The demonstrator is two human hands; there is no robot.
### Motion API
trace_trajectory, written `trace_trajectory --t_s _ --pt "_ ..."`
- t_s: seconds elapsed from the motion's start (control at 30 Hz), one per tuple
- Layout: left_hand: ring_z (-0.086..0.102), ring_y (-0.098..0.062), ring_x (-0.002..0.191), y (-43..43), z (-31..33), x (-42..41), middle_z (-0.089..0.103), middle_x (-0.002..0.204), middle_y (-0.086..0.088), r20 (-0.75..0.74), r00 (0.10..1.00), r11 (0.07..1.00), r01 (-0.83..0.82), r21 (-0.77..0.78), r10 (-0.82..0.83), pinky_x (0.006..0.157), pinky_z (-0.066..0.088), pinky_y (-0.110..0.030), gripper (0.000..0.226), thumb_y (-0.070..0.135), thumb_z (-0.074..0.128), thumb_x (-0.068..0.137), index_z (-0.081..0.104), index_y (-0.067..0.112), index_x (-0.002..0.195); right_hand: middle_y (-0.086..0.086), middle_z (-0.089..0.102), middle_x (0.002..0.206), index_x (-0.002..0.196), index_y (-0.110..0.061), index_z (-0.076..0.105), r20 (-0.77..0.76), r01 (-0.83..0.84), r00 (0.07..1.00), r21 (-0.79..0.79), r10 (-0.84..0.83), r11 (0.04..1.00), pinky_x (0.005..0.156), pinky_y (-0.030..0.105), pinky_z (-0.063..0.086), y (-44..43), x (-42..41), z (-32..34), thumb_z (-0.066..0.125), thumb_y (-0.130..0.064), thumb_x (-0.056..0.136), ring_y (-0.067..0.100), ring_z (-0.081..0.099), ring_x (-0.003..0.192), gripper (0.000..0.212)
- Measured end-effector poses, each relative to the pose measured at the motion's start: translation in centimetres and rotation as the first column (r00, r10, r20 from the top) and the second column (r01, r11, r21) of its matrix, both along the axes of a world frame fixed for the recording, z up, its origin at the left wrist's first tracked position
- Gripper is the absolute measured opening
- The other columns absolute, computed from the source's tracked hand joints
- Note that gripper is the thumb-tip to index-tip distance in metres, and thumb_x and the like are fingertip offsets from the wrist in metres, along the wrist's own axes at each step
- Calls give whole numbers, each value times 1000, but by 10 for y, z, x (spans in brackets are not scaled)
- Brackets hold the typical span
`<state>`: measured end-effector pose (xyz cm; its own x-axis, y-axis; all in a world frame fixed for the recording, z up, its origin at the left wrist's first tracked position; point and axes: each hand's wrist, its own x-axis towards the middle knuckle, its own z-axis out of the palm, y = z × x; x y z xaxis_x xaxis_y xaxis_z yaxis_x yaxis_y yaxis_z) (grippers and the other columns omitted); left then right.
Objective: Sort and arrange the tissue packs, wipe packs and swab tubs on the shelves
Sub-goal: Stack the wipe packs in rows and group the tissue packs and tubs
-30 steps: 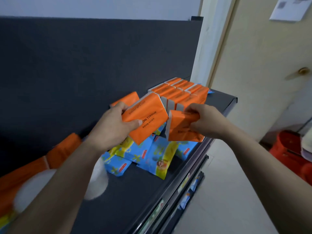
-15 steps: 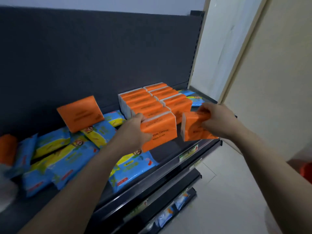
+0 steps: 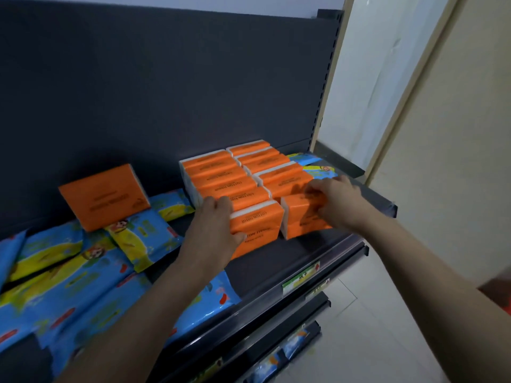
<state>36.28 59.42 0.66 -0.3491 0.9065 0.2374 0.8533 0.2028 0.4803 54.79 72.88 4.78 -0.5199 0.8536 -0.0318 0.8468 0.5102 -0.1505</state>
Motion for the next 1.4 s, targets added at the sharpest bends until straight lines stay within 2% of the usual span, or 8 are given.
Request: trace_trajectory --t_s 0.1,0.23,0.4,0.6,1.03,1.17,1.33,1.4 --pt "45 -15 100 1 -2 0 42 109 0 -28 1000 1000 -12 0 12 79 40 -26 39 31 72 77 44 17 101 8 40 129 125 -32 52 -51 -23 998 9 24 1000 103 44 30 12 -7 -6 53 -4 80 34 27 123 53" --pt "45 -12 85 -1 0 5 37 112 2 -19 998 998 -57 -19 56 70 38 -25 41 29 70 79 40 17 104 11 39 120 122 -27 56 -83 -107 991 9 107 994 102 34 26 22 -14 -14 55 -2 79 32 29 117 50" --pt "49 -13 84 -1 3 12 34 115 3 37 992 992 -121 -47 123 66 38 -24 38 21 68 81 36 20 101 12 41 120 119 -12 48 -65 -138 988 37 140 990 97 38 31 37 -18 -16 57 -6 78 34 32 116 43" --pt "42 -13 79 2 1 29 27 109 5 41 967 968 -251 14 251 66 32 -22 36 19 68 82 37 18 100 12 46 116 118 -12 49 -25 -212 976 83 214 974 91 35 32 46 -10 -13 60 -14 79 33 37 111 41" --pt "53 -23 92 -3 1 49 33 120 0 94 934 938 -347 -2 345 84 46 -33 56 28 75 75 43 16 119 10 54 121 126 -18 51 -52 -371 926 64 374 927 94 41 42 51 3 -3 62 -22 80 29 45 115 47" --pt "49 -16 100 -9 6 54 34 125 1 108 926 927 -370 63 363 89 41 -26 65 34 73 77 41 16 130 8 52 129 129 -15 51 -218 -456 854 125 473 881 101 36 36 40 -1 8 59 -20 86 26 43 122 44" --pt "47 -8 88 -35 11 42 42 104 8 91 915 889 -402 220 392 77 38 -16 35 23 69 82 54 15 113 3 55 131 128 -15 54 -367 -575 708 198 604 794 99 22 29 5 -26 22 60 -20 88 19 46 124 41" --pt "49 -10 85 -53 10 33 47 101 6 86 899 868 -436 236 429 76 41 -19 29 19 69 82 57 14 108 3 56 131 128 -14 55 -368 -626 659 214 656 749 99 19 27 -12 -43 24 61 -20 88 19 46 124 40"
